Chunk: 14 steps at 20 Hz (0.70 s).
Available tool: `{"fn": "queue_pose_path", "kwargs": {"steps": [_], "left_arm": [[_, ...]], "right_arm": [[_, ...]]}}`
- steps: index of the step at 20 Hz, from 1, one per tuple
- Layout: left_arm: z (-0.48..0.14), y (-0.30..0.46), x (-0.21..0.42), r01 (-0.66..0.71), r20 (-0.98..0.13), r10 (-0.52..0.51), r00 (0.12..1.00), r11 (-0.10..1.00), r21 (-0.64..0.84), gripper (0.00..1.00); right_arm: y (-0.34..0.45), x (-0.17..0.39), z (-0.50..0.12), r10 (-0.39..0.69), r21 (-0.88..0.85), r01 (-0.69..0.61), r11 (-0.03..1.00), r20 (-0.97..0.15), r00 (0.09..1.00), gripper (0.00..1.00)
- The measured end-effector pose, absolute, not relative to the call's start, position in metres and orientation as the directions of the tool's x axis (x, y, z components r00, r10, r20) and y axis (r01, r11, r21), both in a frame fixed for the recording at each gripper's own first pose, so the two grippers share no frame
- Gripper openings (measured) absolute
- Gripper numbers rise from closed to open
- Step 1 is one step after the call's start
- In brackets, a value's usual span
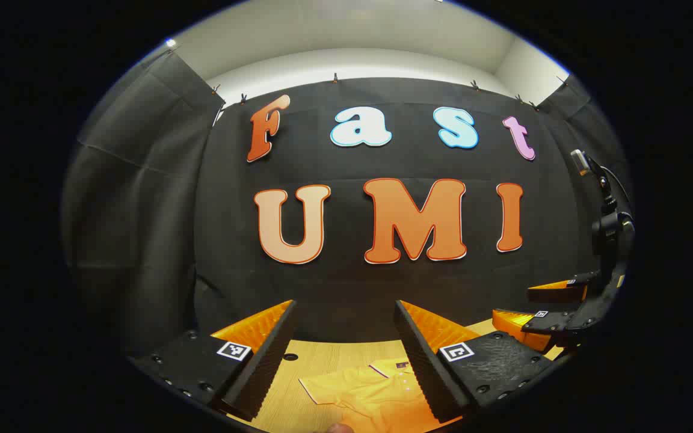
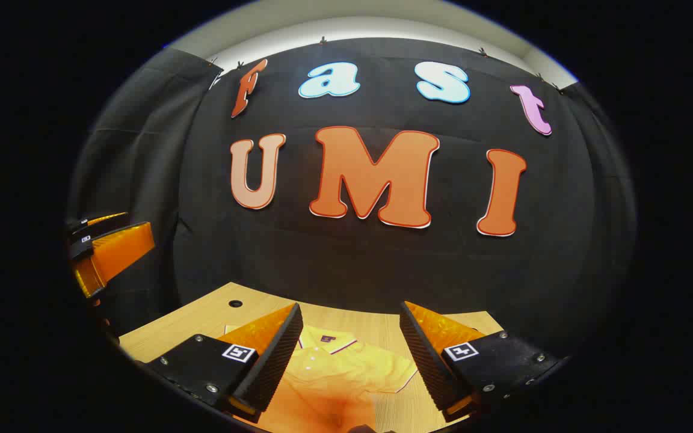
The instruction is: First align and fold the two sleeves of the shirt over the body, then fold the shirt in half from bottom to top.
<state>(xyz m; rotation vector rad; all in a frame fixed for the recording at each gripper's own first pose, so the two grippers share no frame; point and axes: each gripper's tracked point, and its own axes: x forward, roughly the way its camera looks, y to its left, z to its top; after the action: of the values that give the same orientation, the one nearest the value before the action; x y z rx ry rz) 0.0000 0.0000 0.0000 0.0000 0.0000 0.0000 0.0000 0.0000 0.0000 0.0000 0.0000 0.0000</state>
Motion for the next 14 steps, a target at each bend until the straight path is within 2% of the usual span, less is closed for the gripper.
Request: {"fn": "queue_pose_path", "kwargs": {"steps": [7, 14], "left_arm": [[-0.003, 0.017, -0.007, 0.045, 0.018, -0.045, 0.999, 0.999, 0.009, 0.98], [-0.015, 0.037, -0.014, 0.107, 0.001, -0.107, 0.994, 0.994, 0.035, 0.97]], "right_arm": [[-0.001, -0.013, 0.001, -0.078, 0.011, 0.078, 0.997, 0.003, 0.997, 0.98], [-0.006, -0.025, -0.018, -0.18, 0.04, 0.183, 0.982, -0.068, 0.981, 0.98]]}}
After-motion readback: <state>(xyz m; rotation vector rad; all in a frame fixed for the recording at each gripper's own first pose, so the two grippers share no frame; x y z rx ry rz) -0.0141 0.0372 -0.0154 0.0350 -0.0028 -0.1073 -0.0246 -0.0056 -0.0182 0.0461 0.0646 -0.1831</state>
